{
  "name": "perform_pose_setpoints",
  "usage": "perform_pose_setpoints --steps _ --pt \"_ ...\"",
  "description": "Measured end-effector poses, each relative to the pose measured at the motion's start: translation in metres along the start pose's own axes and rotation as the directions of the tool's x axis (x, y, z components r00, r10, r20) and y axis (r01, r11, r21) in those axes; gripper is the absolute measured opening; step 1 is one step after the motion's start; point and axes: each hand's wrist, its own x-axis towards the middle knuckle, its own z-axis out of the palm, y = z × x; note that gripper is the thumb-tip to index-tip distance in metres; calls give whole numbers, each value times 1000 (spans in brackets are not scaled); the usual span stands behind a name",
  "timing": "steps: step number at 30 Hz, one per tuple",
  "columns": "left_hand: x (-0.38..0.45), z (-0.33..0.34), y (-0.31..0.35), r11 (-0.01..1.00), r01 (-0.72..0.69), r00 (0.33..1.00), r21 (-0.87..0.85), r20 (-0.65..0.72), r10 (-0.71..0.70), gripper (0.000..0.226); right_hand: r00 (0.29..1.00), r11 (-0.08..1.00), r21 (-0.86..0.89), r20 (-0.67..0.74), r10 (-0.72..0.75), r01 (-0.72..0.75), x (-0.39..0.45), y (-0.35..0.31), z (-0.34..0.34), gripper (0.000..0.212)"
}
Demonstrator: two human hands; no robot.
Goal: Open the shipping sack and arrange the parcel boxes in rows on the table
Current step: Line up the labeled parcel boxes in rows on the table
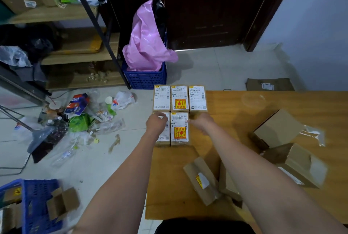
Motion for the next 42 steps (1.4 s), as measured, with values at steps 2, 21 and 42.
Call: perform_pose_setpoints --steps 2,21,42 --pt "-13 7 4 1000 -3 999 -31 51 4 29 1000 999 -44 5 -2 2 -9 6 -4 60" --pt "-96 57 -38 877 448 704 176 534 -467 55 957 842 -538 258 129 32 -61 71 33 44" --pt "-112 52 2 772 619 691 -147 568 -447 38 913 949 -55 261 313 -309 -68 54 -2 55"
